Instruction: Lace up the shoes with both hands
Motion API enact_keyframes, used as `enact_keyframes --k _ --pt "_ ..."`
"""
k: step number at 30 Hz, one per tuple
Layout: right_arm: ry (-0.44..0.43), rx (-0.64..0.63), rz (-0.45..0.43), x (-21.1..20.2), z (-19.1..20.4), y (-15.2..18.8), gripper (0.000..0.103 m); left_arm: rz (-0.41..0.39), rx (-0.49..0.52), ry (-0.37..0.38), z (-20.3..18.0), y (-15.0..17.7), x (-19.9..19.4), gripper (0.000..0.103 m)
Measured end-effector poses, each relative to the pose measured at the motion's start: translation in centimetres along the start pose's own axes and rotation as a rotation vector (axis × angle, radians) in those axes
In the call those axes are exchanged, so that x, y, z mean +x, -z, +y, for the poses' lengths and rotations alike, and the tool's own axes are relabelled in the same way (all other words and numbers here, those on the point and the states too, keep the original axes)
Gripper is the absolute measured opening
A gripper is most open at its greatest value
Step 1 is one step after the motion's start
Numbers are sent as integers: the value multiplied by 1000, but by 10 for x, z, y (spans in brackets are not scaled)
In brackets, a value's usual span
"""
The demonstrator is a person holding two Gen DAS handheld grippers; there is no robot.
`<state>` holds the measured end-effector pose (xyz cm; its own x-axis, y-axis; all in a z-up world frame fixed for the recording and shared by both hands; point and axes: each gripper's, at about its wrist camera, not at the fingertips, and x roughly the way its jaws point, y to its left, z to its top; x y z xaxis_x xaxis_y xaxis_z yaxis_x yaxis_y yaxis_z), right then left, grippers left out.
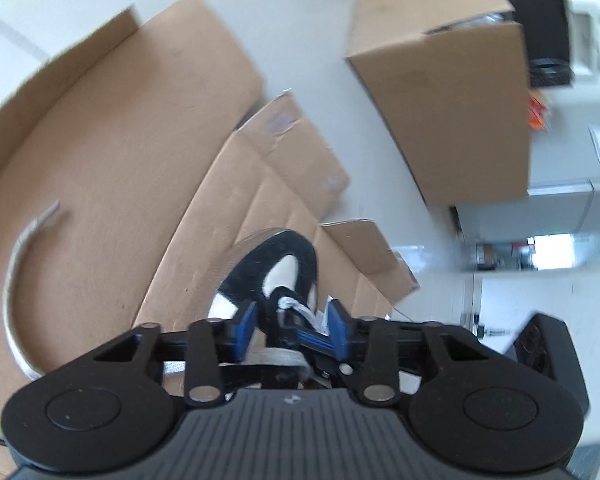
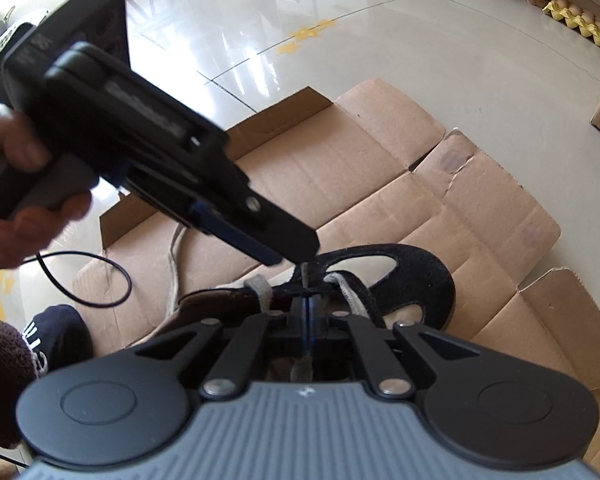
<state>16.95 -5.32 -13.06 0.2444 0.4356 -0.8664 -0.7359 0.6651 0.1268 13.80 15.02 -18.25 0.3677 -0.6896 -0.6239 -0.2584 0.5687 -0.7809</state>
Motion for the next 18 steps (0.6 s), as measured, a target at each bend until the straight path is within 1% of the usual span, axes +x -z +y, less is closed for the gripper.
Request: enact_keyframes --k 2,4,6,7,9,14,18 --pt "-2 2 -1 1 -1 1 2 -18 16 -23 -3 1 4 23" --pt "-3 5 -4 1 -2 2 2 -32 26 -34 -4 0 2 6" --pt "-4 8 -6 1 -2 2 2 -35 45 -37 -5 0 5 2" --pt "-3 9 -6 1 -2 3 2 -41 78 -49 -10 1 6 1" --pt "-3 12 -8 0 -2 4 2 -52 108 -55 -13 4 5 1" --pt "3 24 -11 0 -4 3 10 -73 85 -45 -5 6 2 1" --pt "9 12 -12 -7 -5 3 24 -85 83 -47 -5 6 -1 1"
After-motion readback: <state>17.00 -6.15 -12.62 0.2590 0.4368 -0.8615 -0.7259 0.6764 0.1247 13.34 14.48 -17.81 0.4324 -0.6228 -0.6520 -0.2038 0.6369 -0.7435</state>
